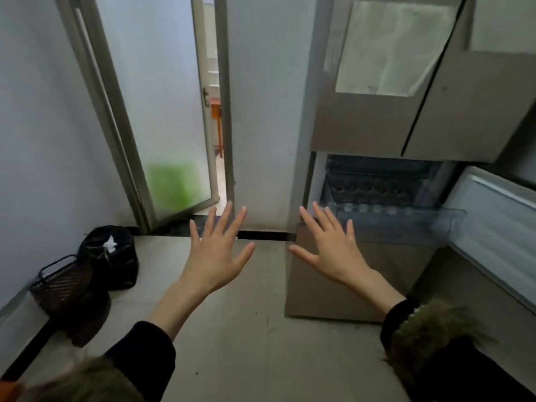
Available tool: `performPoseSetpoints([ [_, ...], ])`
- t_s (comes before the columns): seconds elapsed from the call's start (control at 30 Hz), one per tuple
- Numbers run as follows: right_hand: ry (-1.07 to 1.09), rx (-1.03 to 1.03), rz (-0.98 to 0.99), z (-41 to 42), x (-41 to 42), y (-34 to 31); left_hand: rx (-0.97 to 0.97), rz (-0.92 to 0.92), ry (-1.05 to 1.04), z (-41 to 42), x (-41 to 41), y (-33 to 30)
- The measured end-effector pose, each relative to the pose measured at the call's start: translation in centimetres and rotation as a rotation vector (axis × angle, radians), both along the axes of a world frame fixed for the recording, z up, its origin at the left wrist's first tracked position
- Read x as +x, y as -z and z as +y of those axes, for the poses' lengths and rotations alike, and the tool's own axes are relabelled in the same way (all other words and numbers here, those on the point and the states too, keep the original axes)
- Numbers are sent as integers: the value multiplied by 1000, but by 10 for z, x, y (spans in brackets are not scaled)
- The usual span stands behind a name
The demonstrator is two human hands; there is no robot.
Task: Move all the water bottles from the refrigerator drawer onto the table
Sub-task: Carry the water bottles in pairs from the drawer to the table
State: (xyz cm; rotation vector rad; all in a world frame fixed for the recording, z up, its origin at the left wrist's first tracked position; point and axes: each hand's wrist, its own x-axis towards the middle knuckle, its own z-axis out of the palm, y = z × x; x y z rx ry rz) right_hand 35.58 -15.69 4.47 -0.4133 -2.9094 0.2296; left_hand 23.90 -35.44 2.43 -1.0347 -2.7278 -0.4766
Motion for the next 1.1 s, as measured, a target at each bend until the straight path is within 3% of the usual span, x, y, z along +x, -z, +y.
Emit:
performPoseSetpoints([
  [0.33, 254, -47, -65, 167, -10, 21, -31, -86, 152, 191, -36, 28],
  [0.67, 329, -152, -67, 302, -34, 40, -117, -150, 293, 346, -64, 45],
  [0.93, 224, -253, -123, 414, -68, 65, -96, -270, 206, 460, -91, 67],
  [1.1, 119, -302, -198, 470, -96, 82, 52, -499, 64, 528, -107, 83],
])
